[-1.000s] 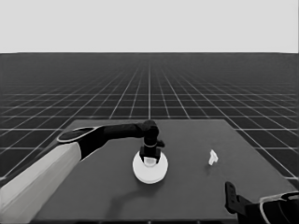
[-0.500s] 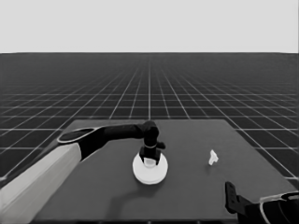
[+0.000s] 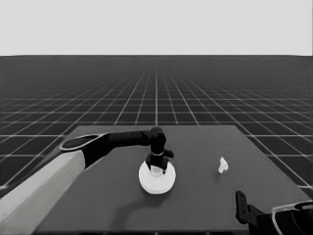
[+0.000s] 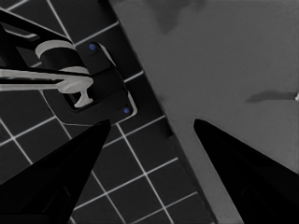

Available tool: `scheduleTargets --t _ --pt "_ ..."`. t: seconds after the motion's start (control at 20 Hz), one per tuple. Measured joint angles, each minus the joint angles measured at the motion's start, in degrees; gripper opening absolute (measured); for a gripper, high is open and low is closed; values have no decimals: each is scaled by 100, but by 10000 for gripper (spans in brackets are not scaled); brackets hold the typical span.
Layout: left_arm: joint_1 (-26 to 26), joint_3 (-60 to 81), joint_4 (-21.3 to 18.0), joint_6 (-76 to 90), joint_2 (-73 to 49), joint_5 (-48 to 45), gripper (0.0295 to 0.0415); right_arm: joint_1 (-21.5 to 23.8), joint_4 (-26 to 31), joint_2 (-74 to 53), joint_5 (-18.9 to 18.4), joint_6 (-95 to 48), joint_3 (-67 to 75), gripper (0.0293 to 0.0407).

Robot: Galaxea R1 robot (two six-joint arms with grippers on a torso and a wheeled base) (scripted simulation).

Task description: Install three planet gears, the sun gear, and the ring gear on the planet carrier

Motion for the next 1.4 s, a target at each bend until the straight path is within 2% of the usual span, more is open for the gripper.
scheduleTargets --t 1.0,1.05,1.1,1.4 --pt "6 0 0 1000 0 -1 348 0 0 0 0 0 0 385" --pt "5 0 0 1030 0 -1 373 0 0 0 0 0 0 385" --pt "4 0 0 1047 -1 -2 381 0 0 0 0 0 0 385" --pt "2 1 0 1071 0 -2 385 0 0 0 0 0 0 385"
